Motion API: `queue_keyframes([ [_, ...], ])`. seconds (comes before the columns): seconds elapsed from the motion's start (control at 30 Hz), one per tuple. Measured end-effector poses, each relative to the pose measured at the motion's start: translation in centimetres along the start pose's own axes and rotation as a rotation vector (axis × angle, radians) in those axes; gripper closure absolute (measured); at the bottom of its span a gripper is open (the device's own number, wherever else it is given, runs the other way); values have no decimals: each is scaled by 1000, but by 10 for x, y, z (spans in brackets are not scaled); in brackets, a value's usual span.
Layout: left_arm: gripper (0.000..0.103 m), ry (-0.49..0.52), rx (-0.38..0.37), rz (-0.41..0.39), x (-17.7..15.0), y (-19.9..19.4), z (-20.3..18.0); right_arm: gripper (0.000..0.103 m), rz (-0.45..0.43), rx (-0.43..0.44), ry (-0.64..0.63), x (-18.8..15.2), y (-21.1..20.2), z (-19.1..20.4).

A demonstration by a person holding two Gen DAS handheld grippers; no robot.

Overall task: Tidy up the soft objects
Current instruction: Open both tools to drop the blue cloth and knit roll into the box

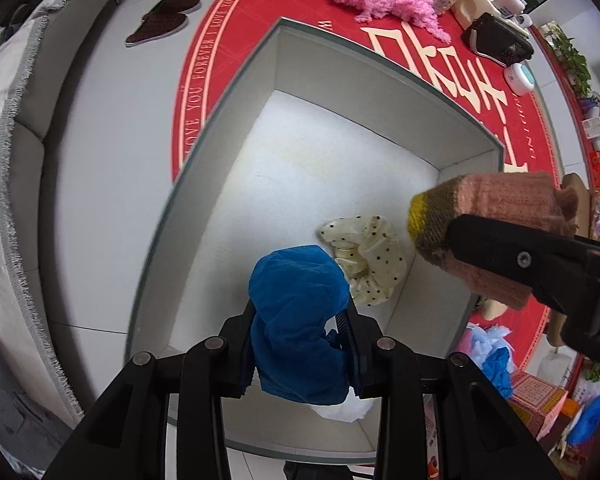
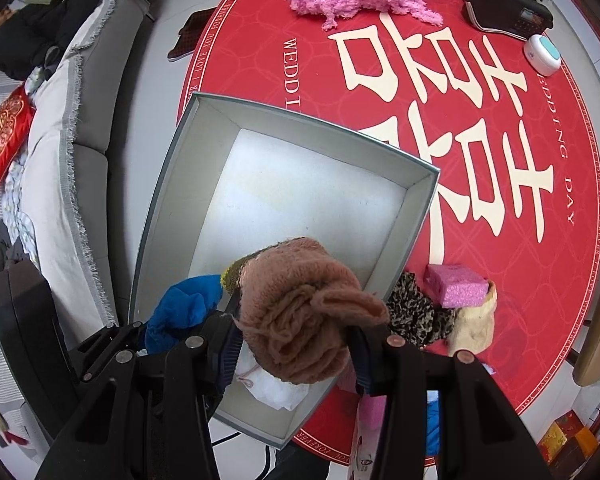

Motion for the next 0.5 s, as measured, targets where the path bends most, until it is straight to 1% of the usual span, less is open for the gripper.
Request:
queue_keyframes([
  [0.03,46,2,-14,5,1,1,-1,50,-2,-4,-2,1,0,0],
  [0.07,27,6,-28,11,1,2,-2,47,-5,-8,-3,2,0,-1],
  [0.13,11,9,-31,8,2,1,-2,38,-9,-5,4,3,-1,-4],
  [0.17,11,8,-34,2,2,0,-3,25,-12,-3,12,3,-2,-6],
  [0.2,11,6,-41,-8,2,-2,-4,19,-14,0,16,4,-3,-8],
  [0.23,2,6,-46,-19,3,-4,-5,19,-14,4,22,3,-3,-9],
  [0.27,0,8,-43,-27,3,-5,-5,19,-11,5,26,3,-3,-11],
  [0.33,0,2,-28,-30,4,-5,-5,18,-8,-6,25,3,-3,-11],
  [0.37,0,-8,-21,-29,4,-5,-3,13,-12,-7,22,2,-4,-11],
  [0.4,0,-17,-18,-25,3,-5,-1,4,-21,-7,18,1,-6,-12],
  [0.43,0,-31,-13,-20,3,-5,2,0,-30,-8,17,0,-8,-12],
  [0.5,0,-53,2,-18,2,-5,8,0,-52,-14,20,-2,-13,-17],
])
Point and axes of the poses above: each gripper's, at about its wrist camera, not at the fingertips, and y roughly the way its jaws point, z to its left, x to its top, the point moved 4 cm from there along y, roughly the way its jaws point, and after that the axes turned 13 degrees about -x, right-handed, at the moved point
